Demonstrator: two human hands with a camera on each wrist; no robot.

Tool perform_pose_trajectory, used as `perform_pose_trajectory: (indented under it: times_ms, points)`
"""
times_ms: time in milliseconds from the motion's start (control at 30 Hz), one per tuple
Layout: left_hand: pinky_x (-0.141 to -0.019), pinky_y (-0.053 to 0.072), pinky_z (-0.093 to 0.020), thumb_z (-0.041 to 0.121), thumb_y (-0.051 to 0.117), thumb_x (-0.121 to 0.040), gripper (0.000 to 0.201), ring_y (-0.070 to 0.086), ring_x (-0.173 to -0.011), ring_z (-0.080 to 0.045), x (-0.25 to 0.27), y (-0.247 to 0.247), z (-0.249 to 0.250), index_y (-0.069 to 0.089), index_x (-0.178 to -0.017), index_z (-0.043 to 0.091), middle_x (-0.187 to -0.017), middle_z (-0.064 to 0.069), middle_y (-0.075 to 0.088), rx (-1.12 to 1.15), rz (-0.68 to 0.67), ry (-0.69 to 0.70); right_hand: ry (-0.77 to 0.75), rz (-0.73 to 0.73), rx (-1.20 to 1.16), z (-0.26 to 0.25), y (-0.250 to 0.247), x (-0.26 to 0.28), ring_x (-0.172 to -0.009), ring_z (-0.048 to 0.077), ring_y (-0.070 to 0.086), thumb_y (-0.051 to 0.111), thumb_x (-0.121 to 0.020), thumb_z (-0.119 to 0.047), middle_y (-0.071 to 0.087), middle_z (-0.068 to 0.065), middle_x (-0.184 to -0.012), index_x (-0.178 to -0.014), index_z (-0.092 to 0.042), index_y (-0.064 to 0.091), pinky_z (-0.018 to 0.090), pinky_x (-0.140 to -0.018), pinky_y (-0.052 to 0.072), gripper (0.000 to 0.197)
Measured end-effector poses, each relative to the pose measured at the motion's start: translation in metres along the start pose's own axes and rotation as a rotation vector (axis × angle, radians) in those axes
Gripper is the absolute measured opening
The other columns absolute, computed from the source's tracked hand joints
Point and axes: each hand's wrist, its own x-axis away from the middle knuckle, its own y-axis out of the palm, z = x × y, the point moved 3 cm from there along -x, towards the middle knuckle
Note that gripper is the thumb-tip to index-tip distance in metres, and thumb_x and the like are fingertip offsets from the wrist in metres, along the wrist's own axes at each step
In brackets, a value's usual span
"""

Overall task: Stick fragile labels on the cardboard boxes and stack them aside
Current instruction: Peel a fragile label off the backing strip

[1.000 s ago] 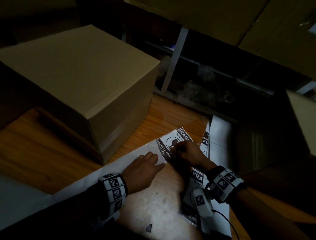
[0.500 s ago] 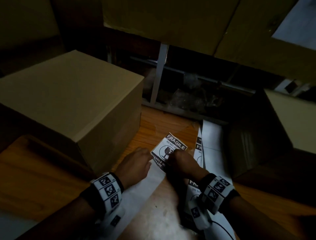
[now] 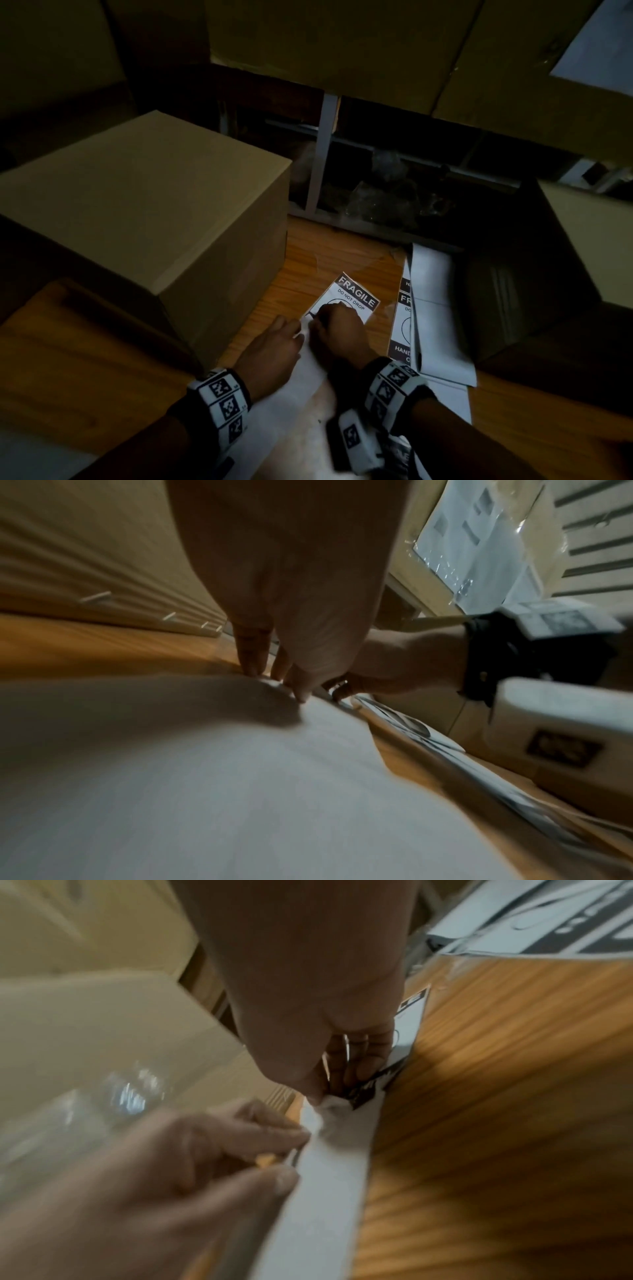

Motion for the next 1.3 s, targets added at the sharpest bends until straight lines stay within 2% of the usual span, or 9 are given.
perform_pose_trajectory:
  times_ms: [400,533,633,767,900,967,1100,1200,1300]
  points:
    - [-0.076,0.040,-0.029,0.033,0.087,-0.052,0.035,0.056,-0.080,-0.017,0.003,0.002,0.005,0.074,-0.082,0.020,-0.087,0.004,0.064,-0.122,0.054,0.025,0.139,0.020,-0.279,0.011,-0.004,0.001,-0.079,0.017,0.065,0.063,-0.089,-0.021,0.071,0.003,-0.080,-0.076,-0.010,0.072,0.028,-0.075,0.051,0.019]
    - [-0.079,0.037,-0.022,0.039,0.084,-0.057,0.030,0.049,-0.087,-0.012,0.004,-0.005,0.005,0.074,-0.082,0.025,-0.090,0.011,0.066,-0.072,0.032,-0.001,0.168,-0.014,-0.377,0.010,-0.009,0.004,-0.071,0.010,0.066,0.062,-0.088,-0.017,0.070,-0.001,-0.073,-0.074,-0.015,0.071,0.020,-0.062,0.049,0.017]
    - [-0.101,0.034,-0.025,0.030,0.066,-0.085,0.037,0.043,-0.116,-0.018,0.004,-0.014,0.010,0.063,-0.122,0.022,-0.129,0.003,0.056,0.108,0.076,-0.022,0.164,-0.057,-0.476,0.005,-0.013,0.005,-0.070,0.007,0.062,0.058,-0.089,-0.010,0.068,-0.002,-0.077,-0.077,-0.013,0.070,0.013,-0.057,0.046,0.018]
    - [-0.113,0.025,-0.035,0.024,0.043,-0.100,0.042,0.032,-0.134,-0.025,0.006,-0.003,0.017,0.042,-0.140,0.013,-0.146,-0.008,0.039,0.096,0.084,-0.028,0.157,-0.062,-0.562,0.010,-0.018,-0.003,-0.087,0.013,0.066,0.056,-0.094,-0.025,0.074,-0.001,-0.090,-0.086,-0.012,0.076,0.033,-0.086,0.052,0.025]
    - [-0.109,0.029,-0.030,0.022,0.044,-0.100,0.047,0.039,-0.129,-0.021,0.010,0.001,0.014,0.038,-0.146,0.012,-0.145,-0.005,0.044,0.249,0.138,-0.066,0.026,-0.088,-0.321,0.007,-0.018,-0.005,-0.074,0.001,0.060,0.059,-0.095,-0.040,0.068,-0.008,-0.083,-0.083,-0.019,0.072,0.019,-0.064,0.041,0.028]
    - [-0.108,0.033,-0.026,0.019,0.050,-0.098,0.041,0.047,-0.124,-0.018,0.011,0.002,0.014,0.048,-0.138,0.012,-0.136,-0.003,0.053,0.333,0.151,-0.058,-0.055,-0.117,-0.188,0.002,-0.013,-0.006,-0.083,0.006,0.063,0.064,-0.092,-0.035,0.070,-0.004,-0.092,-0.092,-0.017,0.074,0.019,-0.069,0.045,0.020]
    - [-0.083,0.049,-0.015,0.027,0.090,-0.058,0.028,0.068,-0.084,-0.003,0.018,-0.001,0.012,0.077,-0.083,0.024,-0.093,0.008,0.073,0.327,0.169,-0.030,-0.115,-0.081,-0.039,0.001,-0.006,-0.007,-0.097,0.021,0.063,0.059,-0.094,-0.021,0.071,0.006,-0.104,-0.101,-0.013,0.074,0.030,-0.083,0.047,0.018]
    - [-0.090,0.048,-0.023,0.020,0.071,-0.084,0.015,0.066,-0.094,-0.013,0.019,-0.013,0.010,0.075,-0.098,0.016,-0.106,0.001,0.071,0.466,0.238,-0.070,-0.119,-0.021,-0.110,0.002,-0.006,-0.003,-0.092,0.019,0.064,0.056,-0.093,-0.018,0.072,0.004,-0.100,-0.096,-0.015,0.073,0.031,-0.081,0.049,0.018]
    - [-0.085,0.050,-0.032,0.018,0.051,-0.098,0.016,0.057,-0.087,-0.014,0.008,-0.031,-0.010,0.067,-0.098,0.014,-0.095,0.004,0.060,0.676,0.354,-0.435,-0.165,0.063,-0.137,-0.002,-0.009,0.008,-0.081,0.012,0.062,0.052,-0.093,-0.022,0.069,-0.002,-0.089,-0.090,-0.019,0.070,0.031,-0.075,0.051,0.018]
